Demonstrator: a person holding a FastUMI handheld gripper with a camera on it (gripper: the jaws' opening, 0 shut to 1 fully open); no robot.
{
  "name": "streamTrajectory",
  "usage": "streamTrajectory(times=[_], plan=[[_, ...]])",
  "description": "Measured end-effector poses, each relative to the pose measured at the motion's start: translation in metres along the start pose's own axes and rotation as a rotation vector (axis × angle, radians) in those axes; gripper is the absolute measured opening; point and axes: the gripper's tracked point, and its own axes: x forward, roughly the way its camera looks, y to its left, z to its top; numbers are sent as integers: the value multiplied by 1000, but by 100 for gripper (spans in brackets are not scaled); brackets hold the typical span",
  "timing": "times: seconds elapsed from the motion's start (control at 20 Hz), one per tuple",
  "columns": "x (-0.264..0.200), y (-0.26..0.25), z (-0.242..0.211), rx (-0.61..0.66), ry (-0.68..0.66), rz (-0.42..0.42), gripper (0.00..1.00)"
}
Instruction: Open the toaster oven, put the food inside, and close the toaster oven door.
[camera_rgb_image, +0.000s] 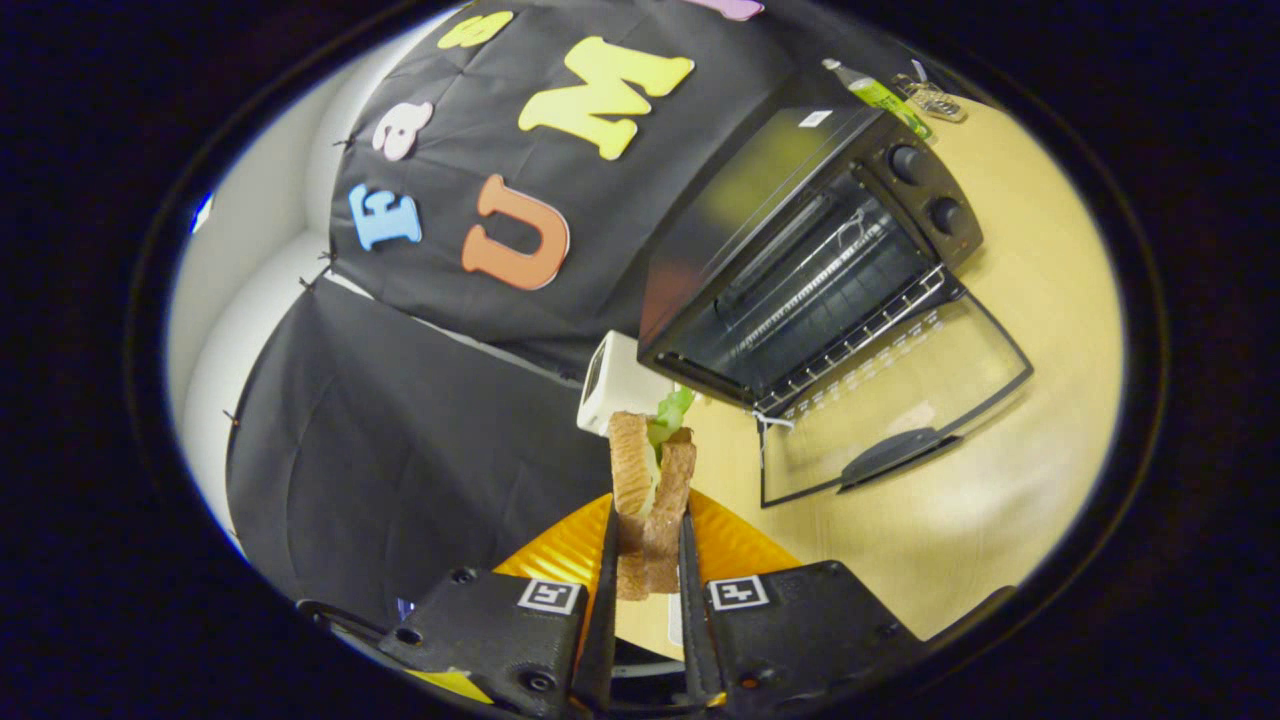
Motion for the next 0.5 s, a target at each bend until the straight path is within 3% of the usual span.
streamTrajectory(times=[0.25,0.5], plan=[[4,-22,33,95,-149,-13,33],[35,-56,50,186,-190,-19,33]])
